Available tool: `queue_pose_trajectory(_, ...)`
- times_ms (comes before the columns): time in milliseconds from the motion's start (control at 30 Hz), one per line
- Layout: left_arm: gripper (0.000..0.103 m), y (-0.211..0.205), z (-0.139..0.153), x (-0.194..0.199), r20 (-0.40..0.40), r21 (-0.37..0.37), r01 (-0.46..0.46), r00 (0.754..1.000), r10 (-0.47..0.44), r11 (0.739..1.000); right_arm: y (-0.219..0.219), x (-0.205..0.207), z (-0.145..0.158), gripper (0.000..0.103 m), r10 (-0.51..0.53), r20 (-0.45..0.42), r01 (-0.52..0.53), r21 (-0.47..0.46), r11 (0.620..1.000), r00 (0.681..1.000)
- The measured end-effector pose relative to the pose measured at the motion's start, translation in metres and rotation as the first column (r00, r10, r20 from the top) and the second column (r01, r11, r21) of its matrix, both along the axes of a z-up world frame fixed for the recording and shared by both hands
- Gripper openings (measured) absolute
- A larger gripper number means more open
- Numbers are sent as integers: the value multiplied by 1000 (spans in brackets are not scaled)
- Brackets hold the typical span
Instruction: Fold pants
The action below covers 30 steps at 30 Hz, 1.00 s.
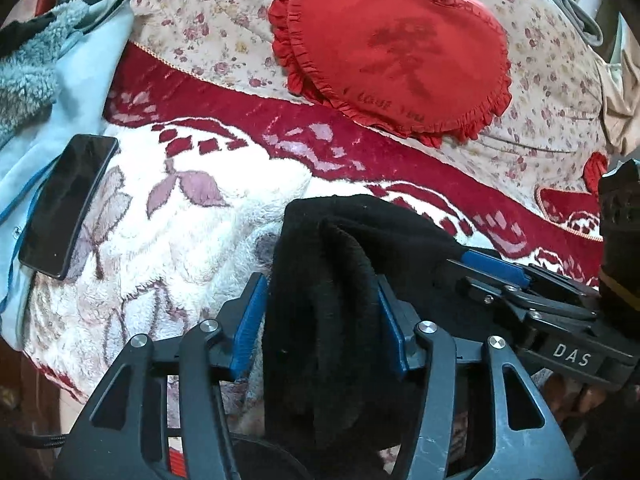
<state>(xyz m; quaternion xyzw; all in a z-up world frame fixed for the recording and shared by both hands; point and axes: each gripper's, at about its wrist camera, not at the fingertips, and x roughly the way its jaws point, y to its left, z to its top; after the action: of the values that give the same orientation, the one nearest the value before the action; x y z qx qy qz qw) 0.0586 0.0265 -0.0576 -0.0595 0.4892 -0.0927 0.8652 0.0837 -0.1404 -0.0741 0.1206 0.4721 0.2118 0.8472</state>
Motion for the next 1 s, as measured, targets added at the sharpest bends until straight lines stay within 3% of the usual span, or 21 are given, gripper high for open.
queue_pose_trajectory(233,53,-2,5,-6,5,11,5,1000,-5,1000,-1,-11,10,47,-3,12,4,-18,1000,1000)
queue_pose_trajectory(500,53,0,14,-20,8,23,8,1000,-8,1000,-15,-62,24,47,2,35,0,-55,998,999)
queue_pose_trajectory(600,53,9,14,-27,-4,-23,5,1000,-5,1000,-18,-78,10,49,25,4,-25,-82,996,1000)
queue_pose_trajectory(700,67,18,7,-26,-40,-85,-6,999,2,996,-21,-82,-11,50,27,-43,-31,-98,995,999)
queue_pose_trajectory(867,73,36,-5,-19,-90,-182,-55,995,39,982,-54,-78,1,52,-67,-4,67,39,997,998)
queue_pose_trajectory(933,78,38,-10,-14,-108,-210,-68,993,46,975,-68,-68,-5,60,-126,-25,127,48,991,992)
queue_pose_trajectory(1000,79,34,-16,-10,-118,-223,-53,993,27,973,-78,-54,-20,61,-158,-79,164,76,983,984)
